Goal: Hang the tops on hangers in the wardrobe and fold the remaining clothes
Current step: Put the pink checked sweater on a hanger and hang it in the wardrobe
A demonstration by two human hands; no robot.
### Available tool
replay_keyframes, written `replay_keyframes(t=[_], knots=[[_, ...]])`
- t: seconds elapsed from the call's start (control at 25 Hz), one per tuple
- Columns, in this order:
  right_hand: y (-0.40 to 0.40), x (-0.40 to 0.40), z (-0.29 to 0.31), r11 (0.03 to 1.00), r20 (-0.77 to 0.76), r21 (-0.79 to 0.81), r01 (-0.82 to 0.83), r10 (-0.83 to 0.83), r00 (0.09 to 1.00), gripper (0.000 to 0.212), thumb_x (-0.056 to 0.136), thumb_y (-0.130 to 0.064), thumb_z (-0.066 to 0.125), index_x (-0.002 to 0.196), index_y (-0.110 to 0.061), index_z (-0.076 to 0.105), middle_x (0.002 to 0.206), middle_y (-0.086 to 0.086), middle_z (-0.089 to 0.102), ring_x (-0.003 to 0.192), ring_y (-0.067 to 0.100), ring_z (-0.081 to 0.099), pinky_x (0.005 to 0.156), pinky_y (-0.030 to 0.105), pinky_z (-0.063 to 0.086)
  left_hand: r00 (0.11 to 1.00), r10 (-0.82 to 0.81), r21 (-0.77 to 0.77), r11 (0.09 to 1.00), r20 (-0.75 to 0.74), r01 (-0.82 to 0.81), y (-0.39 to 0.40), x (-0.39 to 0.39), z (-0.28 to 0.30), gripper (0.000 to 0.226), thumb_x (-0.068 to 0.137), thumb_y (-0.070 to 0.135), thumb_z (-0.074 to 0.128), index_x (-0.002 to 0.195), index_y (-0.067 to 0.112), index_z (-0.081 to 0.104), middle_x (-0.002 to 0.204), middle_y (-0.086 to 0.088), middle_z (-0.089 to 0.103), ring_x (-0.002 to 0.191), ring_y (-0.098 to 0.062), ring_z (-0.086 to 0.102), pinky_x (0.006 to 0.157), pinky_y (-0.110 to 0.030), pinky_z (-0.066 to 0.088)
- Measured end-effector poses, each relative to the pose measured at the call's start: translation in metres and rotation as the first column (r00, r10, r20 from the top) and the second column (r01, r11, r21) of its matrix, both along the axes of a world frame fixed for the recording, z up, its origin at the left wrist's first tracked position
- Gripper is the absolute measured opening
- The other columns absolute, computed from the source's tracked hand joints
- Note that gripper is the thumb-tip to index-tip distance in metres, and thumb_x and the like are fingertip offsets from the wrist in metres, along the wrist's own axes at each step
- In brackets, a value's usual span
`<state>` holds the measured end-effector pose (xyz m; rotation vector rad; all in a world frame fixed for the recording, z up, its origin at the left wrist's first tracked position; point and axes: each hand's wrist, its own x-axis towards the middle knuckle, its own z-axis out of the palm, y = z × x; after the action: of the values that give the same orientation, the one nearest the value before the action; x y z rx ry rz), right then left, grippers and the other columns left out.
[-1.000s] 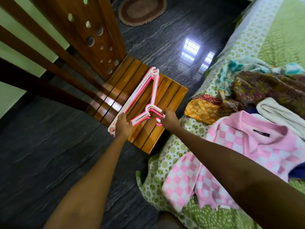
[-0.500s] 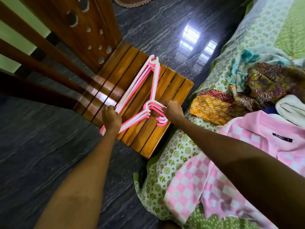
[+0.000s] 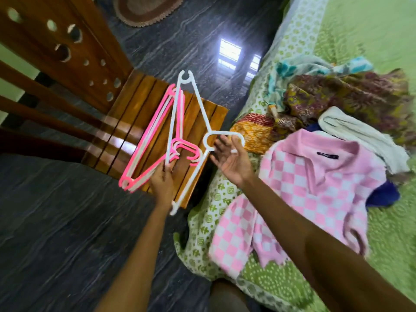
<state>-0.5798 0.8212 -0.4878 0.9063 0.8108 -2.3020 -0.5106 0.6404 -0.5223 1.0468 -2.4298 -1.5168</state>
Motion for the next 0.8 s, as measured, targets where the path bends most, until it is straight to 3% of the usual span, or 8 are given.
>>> replay_keyframes(t=[0.12, 0.24, 0.4, 0.48, 0.56, 0.64, 0.72, 0.8], knots=[[0.019, 0.044, 0.02, 0.996, 0.046, 0.086, -0.033, 0.029, 0.999, 0.014, 0.087, -0.031, 0.057, 0.096, -0.02, 0.06, 0.098, 0.002, 0.066, 0.091, 0.021, 0.063, 0.084, 0.038, 0.047, 0.999, -0.043, 0.114, 0.992, -0.011, 0.044, 0.083, 0.018, 0.007, 0.032, 0.097, 0.015, 0.048, 0.101, -0.012, 0.064, 0.091, -0.016, 0.065, 0.089, -0.02, 0.057, 0.08, -0.033, 0.045], [0.058, 0.059, 0.046, 0.913, 0.007, 0.396, 0.096, -0.107, 0.994, 0.007, 0.094, -0.024, 0.054, 0.094, -0.017, 0.057, 0.086, 0.005, 0.063, 0.066, 0.015, 0.06, 0.06, 0.026, 0.049, 0.994, -0.105, 0.202, 0.974, -0.006, 0.105, 0.159, 0.034, 0.027, 0.035, 0.097, 0.015, 0.049, 0.112, -0.013, 0.061, 0.109, -0.023, 0.065, 0.102, -0.026, 0.061, 0.089, -0.032, 0.046], [0.151, 0.056, 0.075, 0.689, -0.118, 0.659, 0.302, -0.302, 0.946, 0.018, 0.095, -0.023, 0.054, 0.077, -0.02, 0.053, 0.061, -0.001, 0.055, 0.042, 0.007, 0.042, 0.037, 0.016, 0.032, 0.985, -0.168, 0.342, 0.928, 0.03, 0.148, 0.238, 0.047, 0.047, 0.03, 0.097, 0.015, 0.048, 0.106, -0.009, 0.063, 0.085, -0.029, 0.064, 0.078, -0.038, 0.064, 0.07, -0.039, 0.051], [0.202, 0.057, 0.084, 0.62, -0.142, 0.702, 0.351, -0.362, 0.921, 0.025, 0.096, -0.025, 0.051, 0.071, -0.019, 0.049, 0.045, -0.01, 0.044, 0.033, 0.003, 0.032, 0.035, 0.015, 0.025, 0.921, -0.388, 0.418, 0.833, -0.023, 0.361, 0.267, 0.051, 0.057, 0.02, 0.096, 0.013, 0.051, 0.103, 0.0, 0.065, 0.077, -0.012, 0.064, 0.065, -0.017, 0.063, 0.064, -0.034, 0.051], [0.254, 0.064, 0.089, 0.513, -0.123, 0.816, 0.267, -0.297, 0.947, 0.026, 0.094, -0.026, 0.05, 0.068, -0.02, 0.052, 0.045, -0.011, 0.045, 0.038, 0.0, 0.038, 0.04, 0.017, 0.031, 0.798, -0.599, 0.36, 0.733, -0.06, 0.577, 0.286, 0.044, 0.06, 0.016, 0.093, 0.008, 0.055, 0.102, 0.0, 0.066, 0.086, -0.007, 0.064, 0.075, -0.01, 0.059, 0.069, -0.028, 0.049], [0.297, 0.077, 0.091, 0.402, -0.084, 0.904, 0.143, -0.162, 0.983, 0.023, 0.093, -0.023, 0.052, 0.069, -0.023, 0.055, 0.049, -0.012, 0.048, 0.044, 0.0, 0.042, 0.043, 0.014, 0.033, 0.78, -0.626, 0.298, 0.739, -0.031, 0.605, 0.297, 0.017, 0.057, 0.017, 0.092, 0.006, 0.056, 0.104, -0.003, 0.064, 0.1, -0.014, 0.063, 0.089, -0.02, 0.059, 0.074, -0.026, 0.049], [0.327, 0.091, 0.086, 0.308, -0.101, 0.945, 0.106, -0.033, 0.994, 0.021, 0.093, -0.019, 0.054, 0.073, -0.02, 0.061, 0.038, -0.013, 0.045, 0.035, 0.0, 0.038, 0.04, 0.013, 0.027, 0.775, -0.631, 0.136, 0.77, 0.014, 0.624, 0.304, -0.021, 0.046, 0.021, 0.09, 0.005, 0.056, 0.109, -0.002, 0.061, 0.112, -0.018, 0.059, 0.103, -0.029, 0.057, 0.084, -0.03, 0.045], [0.349, 0.103, 0.074, 0.26, -0.078, 0.964, 0.059, 0.064, 0.995, 0.016, 0.093, -0.016, 0.055, 0.083, -0.01, 0.067, 0.033, -0.012, 0.04, 0.032, 0.003, 0.033, 0.038, 0.016, 0.025, 0.704, -0.705, -0.035, 0.704, 0.092, 0.709, 0.314, -0.057, 0.034, 0.027, 0.088, 0.004, 0.054, 0.114, 0.002, 0.062, 0.124, -0.02, 0.05, 0.116, -0.031, 0.049, 0.091, -0.029, 0.038]])
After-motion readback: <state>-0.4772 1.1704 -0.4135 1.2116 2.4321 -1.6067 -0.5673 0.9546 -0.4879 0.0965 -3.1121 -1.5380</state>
